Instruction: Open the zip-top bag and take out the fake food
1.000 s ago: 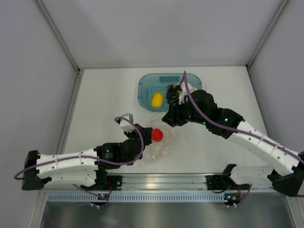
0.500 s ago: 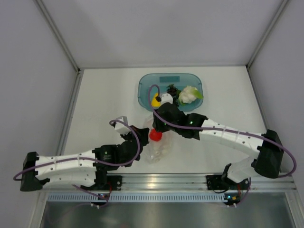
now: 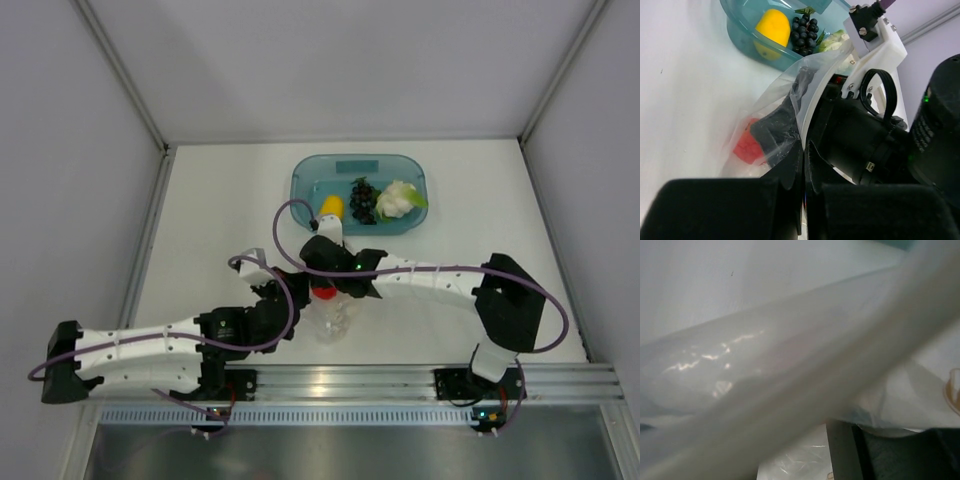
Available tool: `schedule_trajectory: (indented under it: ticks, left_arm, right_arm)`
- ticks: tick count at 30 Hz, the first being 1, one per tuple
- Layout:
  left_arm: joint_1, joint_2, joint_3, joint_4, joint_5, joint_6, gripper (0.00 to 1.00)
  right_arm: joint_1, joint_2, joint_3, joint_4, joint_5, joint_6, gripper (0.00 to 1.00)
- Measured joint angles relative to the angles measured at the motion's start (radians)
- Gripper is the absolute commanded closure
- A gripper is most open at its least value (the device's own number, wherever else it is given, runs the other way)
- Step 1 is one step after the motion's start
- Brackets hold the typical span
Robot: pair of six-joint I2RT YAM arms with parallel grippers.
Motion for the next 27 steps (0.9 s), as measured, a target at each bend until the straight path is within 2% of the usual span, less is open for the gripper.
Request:
schedule_trajectory:
  ticks: [4, 9, 12, 21, 27]
  left_arm:
    - [0.000, -0.037, -0.026, -0.001, 0.000, 0.000, 1.00]
    - [0.000, -0.061, -0.050, -0.002, 0.005, 0.001, 1.00]
    - [0.000, -0.065, -0.056, -0.005, 0.006, 0.001, 1.00]
    - [0.001, -0.057, -0.057, -0.011, 0.008, 0.005, 1.00]
    - [0.001, 0.006, -0.057, -0.011, 0.013, 0.016, 1.00]
  right_arm:
    - [-0.001, 0.029, -0.002, 0.045, -0.001, -0.010, 0.48]
    - [-0.004, 0.067, -0.002, 0.084, -0.010, -0.023, 0.39]
    - [-0.005, 0.102, 0.001, 0.074, -0.010, -0.031, 0.35]
    - [-0.005, 0.122, -0.001, 0.030, -0.006, -0.027, 0.30]
    - [-0.005, 0.100, -0.042, 0.000, -0.040, -0.031, 0.25]
